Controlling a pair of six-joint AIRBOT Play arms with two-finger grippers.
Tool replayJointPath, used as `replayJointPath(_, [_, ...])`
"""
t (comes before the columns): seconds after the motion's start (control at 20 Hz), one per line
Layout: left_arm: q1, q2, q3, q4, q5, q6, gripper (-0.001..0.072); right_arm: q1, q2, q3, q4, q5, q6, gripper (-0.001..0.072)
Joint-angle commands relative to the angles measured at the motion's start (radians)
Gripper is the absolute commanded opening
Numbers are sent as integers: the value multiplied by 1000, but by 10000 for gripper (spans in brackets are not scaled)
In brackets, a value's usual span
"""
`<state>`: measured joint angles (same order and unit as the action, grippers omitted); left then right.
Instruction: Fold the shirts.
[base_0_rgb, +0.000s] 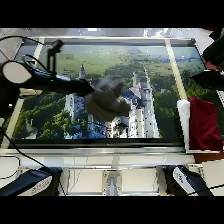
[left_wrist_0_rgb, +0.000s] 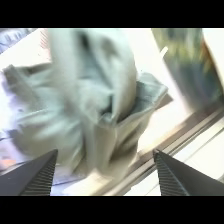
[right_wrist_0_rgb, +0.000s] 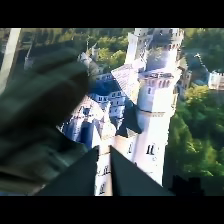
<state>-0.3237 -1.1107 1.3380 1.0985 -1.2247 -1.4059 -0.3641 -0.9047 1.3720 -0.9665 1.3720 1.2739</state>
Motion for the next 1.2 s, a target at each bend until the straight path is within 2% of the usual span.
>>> replayJointPath(0.0, [-121, -16, -1, 461, 13, -123, 712, 1, -6, 0, -73, -16, -4, 237])
replayJointPath(0.05, [-106, -42, -6, 587, 21, -256, 711, 1, -21, -5, -103, -16, -3, 272])
replayJointPath(0.1, [-89, -74, -15, 621, 43, -350, 708, 1, -40, -19, -103, -2, -3, 273])
replayJointPath(0.15, [-69, -121, -19, 581, 60, -384, 698, 2, -66, -48, -96, 20, -3, 273])
replayJointPath(0.2, [-59, -176, -20, 500, 74, -378, 699, 5, -98, -94, -80, 46, -3, 280])
replayJointPath(0.3, [-58, -299, -19, 343, 145, -266, 699, 27, -163, -201, -49, 53, -3, 395])
replayJointPath(0.4, [-63, -406, -19, 179, 272, -162, 699, 74, -224, -298, -35, -6, -4, 395])
replayJointPath(0.55, [-62, -520, -19, -37, 414, -97, 698, 163, -329, -356, -35, -166, -3, 396])
replayJointPath(0.8, [-63, -600, 17, -64, 481, -51, 697, 317, -512, -356, 95, -442, 0, 425])
replayJointPath(0.85, [-63, -613, 37, -64, 481, -51, 698, 344, -549, -353, 106, -479, 0, 458])
replayJointPath(1.0, [-74, -661, 113, -63, 473, -51, 697, 392, -652, -298, 104, -501, 36, 464])
replayJointPath(1.15, [-98, -742, 225, -59, 406, -51, 697, 400, -706, -227, 96, -502, 107, 474])
